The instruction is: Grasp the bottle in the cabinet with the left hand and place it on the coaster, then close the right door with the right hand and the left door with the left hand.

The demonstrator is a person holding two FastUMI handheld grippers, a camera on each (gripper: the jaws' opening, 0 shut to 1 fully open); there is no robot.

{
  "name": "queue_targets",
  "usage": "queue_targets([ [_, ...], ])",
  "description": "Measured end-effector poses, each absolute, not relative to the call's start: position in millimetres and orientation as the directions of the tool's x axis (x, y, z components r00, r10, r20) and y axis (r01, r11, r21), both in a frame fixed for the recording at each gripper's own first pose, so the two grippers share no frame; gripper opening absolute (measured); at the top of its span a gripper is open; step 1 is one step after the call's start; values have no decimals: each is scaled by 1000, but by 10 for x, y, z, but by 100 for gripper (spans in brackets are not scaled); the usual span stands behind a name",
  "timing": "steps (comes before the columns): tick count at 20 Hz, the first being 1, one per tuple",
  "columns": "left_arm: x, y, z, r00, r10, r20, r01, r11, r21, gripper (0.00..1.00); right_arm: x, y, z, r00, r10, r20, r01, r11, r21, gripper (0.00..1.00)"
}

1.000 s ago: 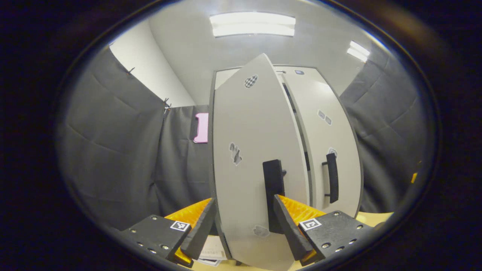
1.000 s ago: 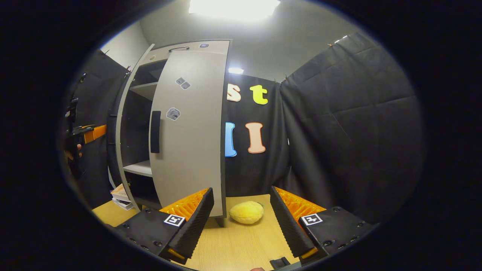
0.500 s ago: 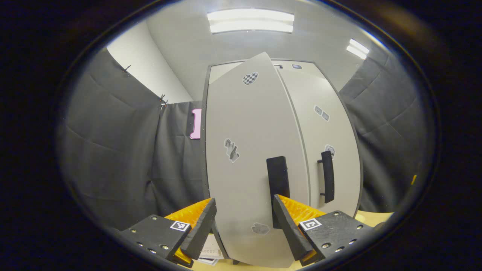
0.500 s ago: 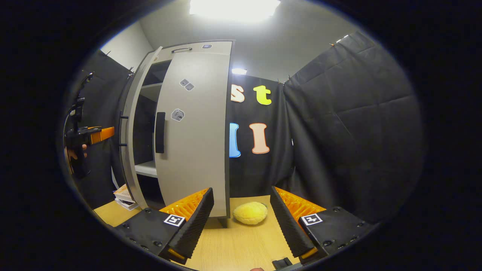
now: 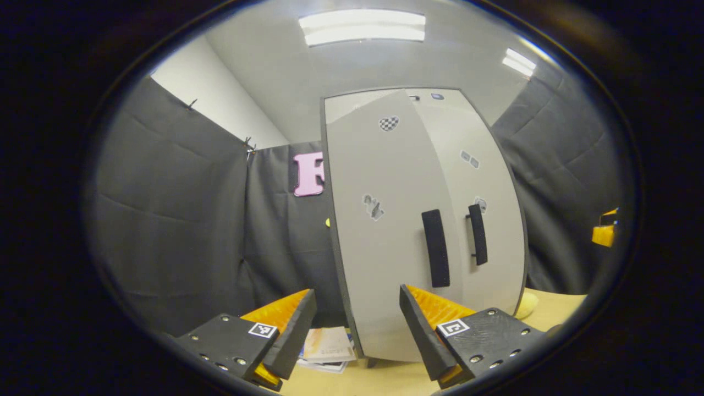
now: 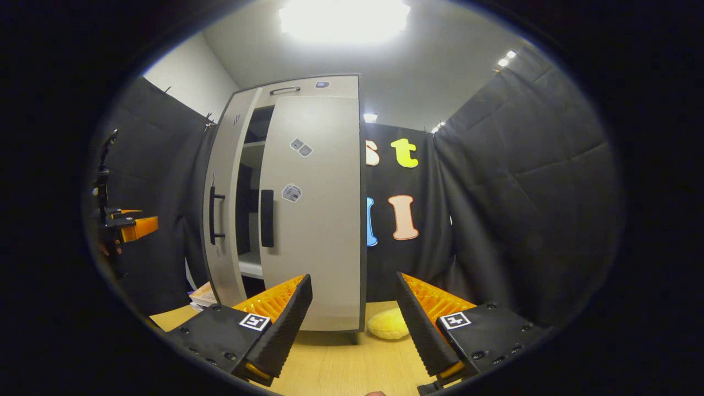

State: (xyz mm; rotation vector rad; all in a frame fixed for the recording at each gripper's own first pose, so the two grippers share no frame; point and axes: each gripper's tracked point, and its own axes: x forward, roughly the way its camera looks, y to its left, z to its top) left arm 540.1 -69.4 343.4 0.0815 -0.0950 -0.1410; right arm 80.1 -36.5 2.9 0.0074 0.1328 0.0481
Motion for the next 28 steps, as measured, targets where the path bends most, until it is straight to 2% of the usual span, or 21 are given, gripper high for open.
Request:
queue_targets([
  [1, 5313, -606, 3377, 988, -132, 79, 125, 988, 86, 96, 777, -328, 53, 990, 57, -127, -56, 998, 9, 92],
  [2, 5248, -523, 3328, 991, -119, 67, 113, 990, 83, 90, 748, -302, 75, 991, 65, -120, -65, 998, 4, 96],
  [4, 5108, -391, 3231, 994, -101, 50, 97, 992, 76, 90, 704, -255, 141, 992, 79, -97, -80, 997, -10, 92],
  [6, 4995, -264, 3161, 996, -81, 38, 79, 994, 71, 89, 644, -239, 142, 992, 86, -93, -87, 996, -6, 96],
  [7, 4943, -218, 3141, 996, -77, 38, 74, 995, 67, 89, 611, -228, 153, 992, 89, -90, -89, 996, 2, 92],
  [8, 4898, -179, 3116, 997, -72, 36, 70, 996, 63, 89, 599, -224, 178, 992, 88, -87, -88, 996, 7, 96],
  [9, 4836, -145, 3106, 997, -67, 36, 65, 996, 62, 89, 573, -228, 190, 993, 87, -85, -87, 996, 9, 92],
  [10, 4756, -106, 3093, 997, -62, 35, 60, 996, 63, 89, 547, -236, 198, 993, 84, -84, -83, 997, 9, 96],
  [11, 4701, -90, 3076, 998, -62, 30, 60, 996, 66, 89, 531, -247, 211, 993, 80, -82, -80, 997, 6, 92],
  [12, 4655, -81, 3055, 998, -62, 26, 60, 996, 69, 89, 508, -253, 222, 994, 79, -78, -79, 997, 5, 96],
  [13, 4614, -66, 3031, 998, -61, 21, 60, 996, 72, 89, 498, -248, 240, 994, 79, -72, -79, 997, 7, 92],
  [15, 4501, -20, 2969, 998, -56, 12, 55, 996, 76, 89, 463, -243, 260, 995, 78, -66, -78, 997, 10, 92],
  [16, 4445, 6, 2942, 999, -52, 10, 51, 996, 74, 89, 450, -238, 262, 995, 79, -63, -79, 997, 10, 96],
  [18, 4411, 37, 2910, 999, -43, 7, 43, 997, 66, 89, 411, -216, 274, 995, 80, -58, -79, 997, 4, 92],
  [21, 4325, 123, 2892, 999, -32, 13, 31, 997, 72, 90, 390, -200, 273, 995, 80, -54, -81, 997, -14, 92],
  [22, 4295, 152, 2888, 1000, -28, 14, 27, 997, 77, 83, 387, -188, 258, 995, 81, -56, -82, 996, -17, 96],
  [23, 4281, 174, 2893, 1000, -25, 18, 23, 997, 79, 90, 387, -179, 252, 995, 81, -58, -82, 996, -16, 96],
  [26, 4287, 229, 2892, 1000, -17, 18, 15, 997, 70, 90, 404, -143, 226, 994, 85, -64, -86, 996, -7, 96],
  [27, 4300, 251, 2902, 1000, -13, 19, 11, 998, 69, 82, 406, -137, 220, 994, 86, -66, -87, 996, -5, 96],
  [28, 4303, 251, 2909, 1000, -12, 21, 10, 998, 68, 90, 412, -132, 231, 994, 87, -64, -87, 996, -3, 96],
])
